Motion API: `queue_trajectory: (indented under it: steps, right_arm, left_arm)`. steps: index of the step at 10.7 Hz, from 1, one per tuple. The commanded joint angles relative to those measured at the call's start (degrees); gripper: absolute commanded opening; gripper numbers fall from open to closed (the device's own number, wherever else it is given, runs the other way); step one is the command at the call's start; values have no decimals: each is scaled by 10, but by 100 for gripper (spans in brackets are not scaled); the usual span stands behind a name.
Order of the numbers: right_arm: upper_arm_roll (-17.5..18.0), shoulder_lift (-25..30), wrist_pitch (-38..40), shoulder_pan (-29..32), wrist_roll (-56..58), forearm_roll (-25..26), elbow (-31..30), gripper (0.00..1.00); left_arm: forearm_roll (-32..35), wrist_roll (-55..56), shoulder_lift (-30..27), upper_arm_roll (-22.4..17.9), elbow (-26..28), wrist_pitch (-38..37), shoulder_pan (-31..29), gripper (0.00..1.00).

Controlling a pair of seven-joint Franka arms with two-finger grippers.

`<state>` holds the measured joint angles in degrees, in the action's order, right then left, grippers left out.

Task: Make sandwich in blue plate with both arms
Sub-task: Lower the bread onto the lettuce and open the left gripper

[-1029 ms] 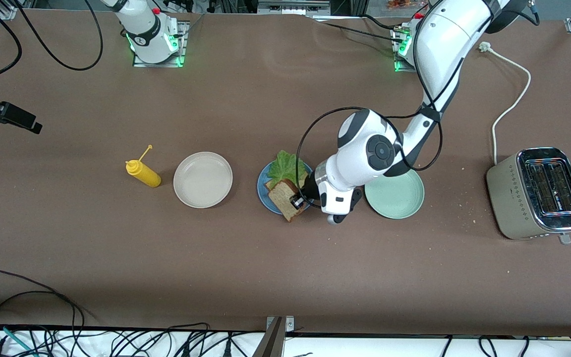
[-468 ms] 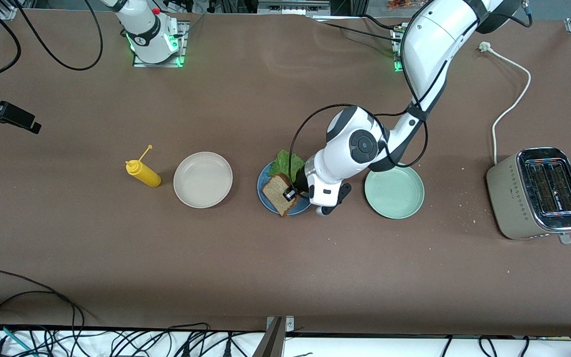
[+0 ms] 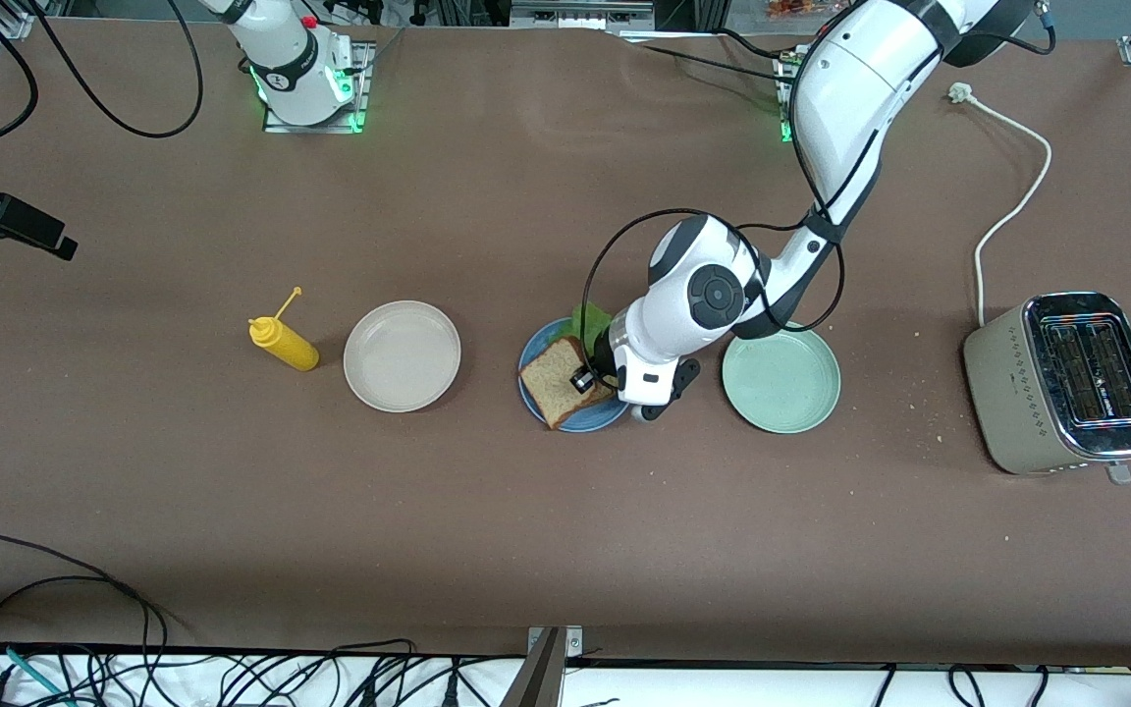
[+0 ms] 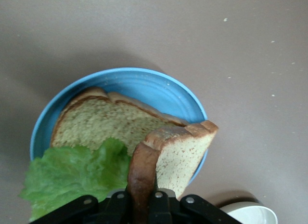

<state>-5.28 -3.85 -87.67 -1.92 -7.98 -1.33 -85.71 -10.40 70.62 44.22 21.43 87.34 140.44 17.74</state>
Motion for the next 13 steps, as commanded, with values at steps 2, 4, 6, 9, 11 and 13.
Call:
queue_trajectory:
  steps: [2,4,6,9,11,13]
  right_arm:
    - [7,2,11,-3,-4,9,10,100]
    - [8,3,11,-3,-4,9,10,100]
    - [8,6,10,-3,-4,9,10,100]
    - [8,6,10,-3,-5,5,10,100]
    - [8,7,10,-3,-5,4,10,100]
    - [9,10,10,-3,-6,4,10,100]
  left_arm:
    - [13,11,-11,-10,16,-45,-3,4]
    - [13,12,-11,-16,16,-53,-8,31]
    - [13,12,-12,-24,16,-57,-10,76]
    - [13,12,-14,-33,15,-77,-12,100]
    - [20,8,-23,-43,13,-140,-12,100]
    - [43,8,-34,-44,9,-182,-20,100]
